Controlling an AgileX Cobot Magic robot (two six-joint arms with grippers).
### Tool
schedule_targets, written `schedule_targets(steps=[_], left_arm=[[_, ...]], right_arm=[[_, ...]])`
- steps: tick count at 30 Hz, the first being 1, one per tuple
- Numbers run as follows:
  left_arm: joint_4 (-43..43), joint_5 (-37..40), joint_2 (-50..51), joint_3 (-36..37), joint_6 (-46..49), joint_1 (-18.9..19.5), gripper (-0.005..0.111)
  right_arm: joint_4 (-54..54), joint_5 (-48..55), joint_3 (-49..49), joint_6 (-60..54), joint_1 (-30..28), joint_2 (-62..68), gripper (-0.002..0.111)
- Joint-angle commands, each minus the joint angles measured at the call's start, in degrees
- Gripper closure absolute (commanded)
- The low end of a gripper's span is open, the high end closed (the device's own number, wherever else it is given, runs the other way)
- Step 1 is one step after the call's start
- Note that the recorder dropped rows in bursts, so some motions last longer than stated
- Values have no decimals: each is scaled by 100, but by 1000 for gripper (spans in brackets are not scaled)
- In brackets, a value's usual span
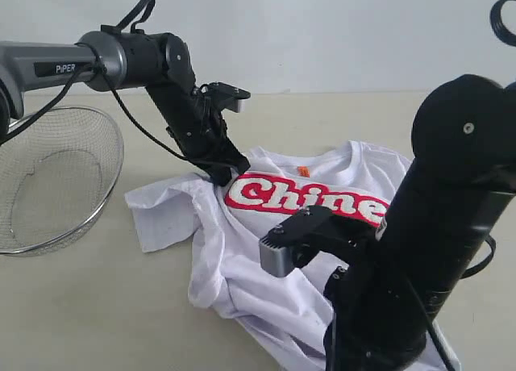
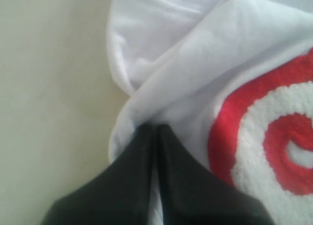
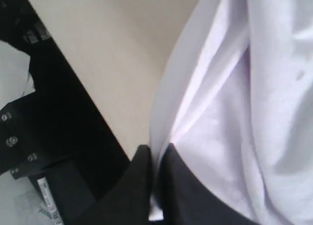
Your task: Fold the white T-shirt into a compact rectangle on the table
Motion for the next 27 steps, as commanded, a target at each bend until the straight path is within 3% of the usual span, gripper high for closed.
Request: schedule_targets(steps=[1, 5, 27], left_arm=[[352, -85, 44, -41, -139, -1, 102], [434, -100, 44, -41, -155, -1, 102], [731, -213, 44, -339, -522, 60, 102]], right_arm=[[4, 601, -28, -104, 9, -74, 108], [195, 1128, -28, -335, 9, -74, 108], [526, 1128, 3, -333, 13, 30, 108]])
